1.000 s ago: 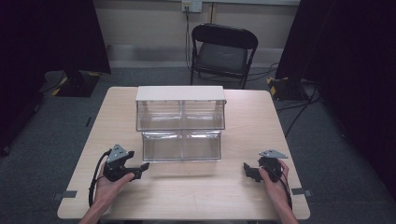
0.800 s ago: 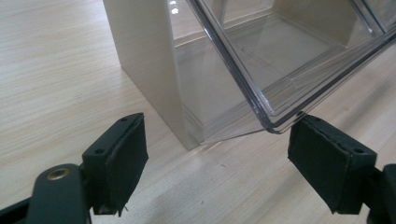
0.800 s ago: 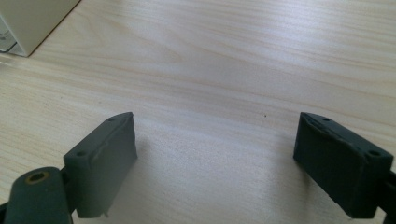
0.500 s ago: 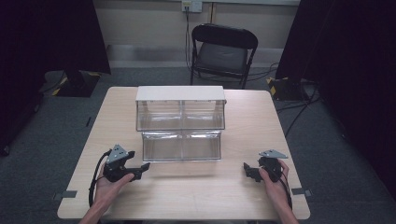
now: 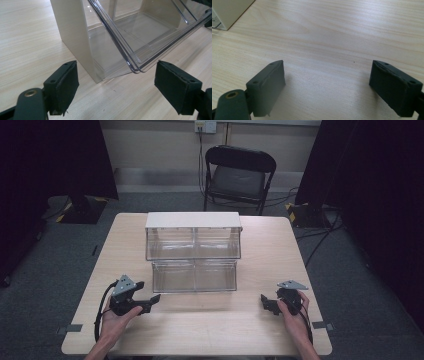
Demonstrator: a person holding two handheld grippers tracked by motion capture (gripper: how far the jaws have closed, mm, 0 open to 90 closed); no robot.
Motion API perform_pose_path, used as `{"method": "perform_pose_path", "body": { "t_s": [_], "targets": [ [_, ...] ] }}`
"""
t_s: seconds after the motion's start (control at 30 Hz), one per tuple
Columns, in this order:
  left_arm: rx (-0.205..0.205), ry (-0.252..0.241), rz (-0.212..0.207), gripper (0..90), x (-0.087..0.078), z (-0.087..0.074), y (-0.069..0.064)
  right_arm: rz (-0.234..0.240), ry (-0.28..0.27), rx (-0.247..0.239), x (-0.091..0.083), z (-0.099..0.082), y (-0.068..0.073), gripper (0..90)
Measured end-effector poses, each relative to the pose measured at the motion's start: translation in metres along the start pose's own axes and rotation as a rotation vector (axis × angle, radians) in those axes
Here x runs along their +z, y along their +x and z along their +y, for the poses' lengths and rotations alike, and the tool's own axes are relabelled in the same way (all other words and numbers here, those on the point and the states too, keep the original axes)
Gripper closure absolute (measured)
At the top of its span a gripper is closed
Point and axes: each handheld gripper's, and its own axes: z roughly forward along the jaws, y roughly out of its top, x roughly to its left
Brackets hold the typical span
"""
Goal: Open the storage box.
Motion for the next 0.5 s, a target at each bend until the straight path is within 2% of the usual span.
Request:
{"method": "perform_pose_path", "body": {
  "t_s": [0.13,0.5],
  "targets": [
    [0.007,-0.015,-0.003,19.2,-0.0012,0.0008,-0.0019,0.0,0.0,0.0,0.0,0.0,0.0,12.4],
    [0.018,-0.016,-0.009,19.5,-0.0037,0.0036,-0.0028,0.0,0.0,0.0,0.0,0.0,0.0,12.4]
  ]
}}
